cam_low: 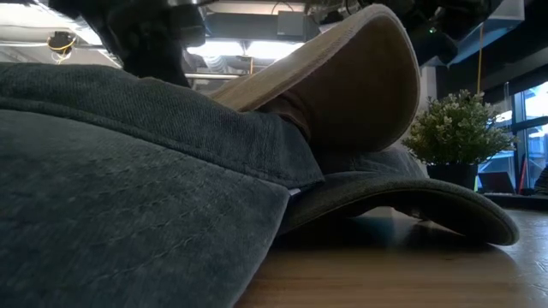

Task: Pick & Place hat
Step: Put the brown cap into the right transparent bin

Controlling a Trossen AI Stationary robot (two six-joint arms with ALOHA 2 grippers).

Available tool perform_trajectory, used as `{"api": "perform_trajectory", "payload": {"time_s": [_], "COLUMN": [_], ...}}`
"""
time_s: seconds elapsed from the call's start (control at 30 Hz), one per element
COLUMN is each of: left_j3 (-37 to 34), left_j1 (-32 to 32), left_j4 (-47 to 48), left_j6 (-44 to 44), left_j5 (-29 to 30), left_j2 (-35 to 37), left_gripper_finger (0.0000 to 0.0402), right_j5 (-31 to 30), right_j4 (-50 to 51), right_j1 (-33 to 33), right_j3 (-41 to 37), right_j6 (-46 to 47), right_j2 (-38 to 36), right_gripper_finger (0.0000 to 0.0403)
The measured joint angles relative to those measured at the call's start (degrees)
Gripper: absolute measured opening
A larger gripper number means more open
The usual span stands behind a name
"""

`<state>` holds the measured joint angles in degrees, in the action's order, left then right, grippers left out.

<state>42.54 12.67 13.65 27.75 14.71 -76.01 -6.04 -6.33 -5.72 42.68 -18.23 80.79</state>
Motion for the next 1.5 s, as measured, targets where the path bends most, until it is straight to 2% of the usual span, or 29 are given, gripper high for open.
{"api": "perform_trajectory", "payload": {"time_s": [0.23, 0.47, 0.67, 0.87, 1.0, 1.17, 1.33, 1.5], "left_j3": [0.00, -0.02, -0.04, 0.61, 0.61, 0.44, 0.32, 0.52], "left_j1": [-0.33, -0.55, -0.87, -1.03, -0.93, -0.83, -0.95, -1.09], "left_j4": [-9.73, -12.31, -19.86, -21.17, -21.13, -20.74, -20.78, -20.09], "left_j6": [-1.84, 0.42, 0.46, -0.68, -5.92, -12.55, -14.19, -17.64], "left_j5": [-4.59, -6.32, -12.18, -10.53, -8.16, -4.07, -2.84, -3.20], "left_j2": [-8.41, -15.73, -23.25, -27.64, -27.89, -27.76, -27.76, -26.04], "left_gripper_finger": [0.0120, 0.0120, 0.0120, 0.0120, 0.0117, 0.0083, 0.0015, 0.0002], "right_j5": [0.00, 0.00, 0.01, 0.02, 0.02, 0.02, 0.02, 0.02], "right_j4": [-0.37, -0.41, -0.36, -0.33, -0.33, -0.24, -0.22, -0.25], "right_j1": [-0.04, -0.04, -0.04, -0.04, -0.04, -0.04, -0.04, -0.04], "right_j3": [0.00, 0.00, 0.00, 0.00, 0.00, 0.00, 0.00, 0.00], "right_j6": [0.01, 0.01, -0.03, -0.03, -0.12, -0.18, -0.20, 0.26], "right_j2": [0.02, 0.04, 0.04, 0.05, 0.07, 0.07, 0.07, 0.07], "right_gripper_finger": [0.0236, 0.0236, 0.0236, 0.0236, 0.0236, 0.0236, 0.0236, 0.0236]}}
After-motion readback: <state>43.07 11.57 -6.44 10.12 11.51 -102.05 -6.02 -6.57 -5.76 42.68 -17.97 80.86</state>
